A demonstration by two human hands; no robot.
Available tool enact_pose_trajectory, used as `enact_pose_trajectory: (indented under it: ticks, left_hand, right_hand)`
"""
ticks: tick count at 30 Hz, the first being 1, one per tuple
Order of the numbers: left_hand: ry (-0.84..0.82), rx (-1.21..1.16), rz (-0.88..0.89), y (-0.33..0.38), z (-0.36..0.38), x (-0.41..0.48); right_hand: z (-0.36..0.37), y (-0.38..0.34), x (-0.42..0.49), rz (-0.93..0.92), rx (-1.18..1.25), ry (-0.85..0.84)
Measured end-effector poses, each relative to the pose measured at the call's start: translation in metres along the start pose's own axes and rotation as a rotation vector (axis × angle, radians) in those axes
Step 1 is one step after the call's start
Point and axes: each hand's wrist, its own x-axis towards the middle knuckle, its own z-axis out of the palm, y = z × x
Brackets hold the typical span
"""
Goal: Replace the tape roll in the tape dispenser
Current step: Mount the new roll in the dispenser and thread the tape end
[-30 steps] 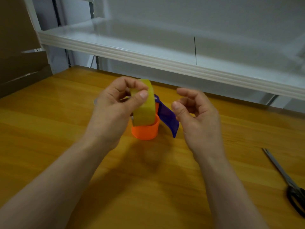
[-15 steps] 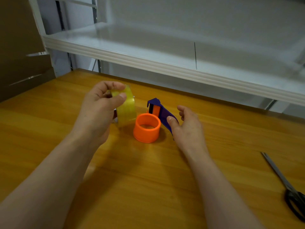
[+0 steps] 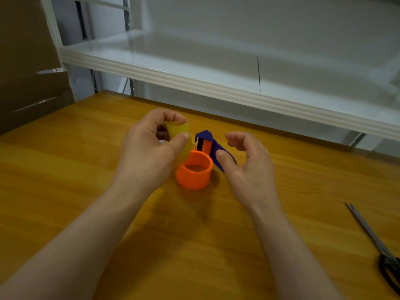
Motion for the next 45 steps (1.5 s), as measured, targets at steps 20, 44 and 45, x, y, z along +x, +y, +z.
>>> enact_pose_trajectory:
  ticks: [20, 44, 45]
  left_hand:
    - [-0.064, -0.060, -0.246, 0.017, 0.012, 0.027]
    - [-0.070, -0.489, -0.448, 0.029, 0.022, 0.001]
    - [-0.050, -0.509, -0.452, 0.029, 0.022, 0.001]
  right_hand:
    - [0.017, 0.027, 0.015, 0.341, -0.131, -0.222]
    - [0.015, -0.014, -0.005, -0.189, -0.179, 0.231]
    - [0.017, -0.015, -0.006, -0.207, -0.194, 0.234]
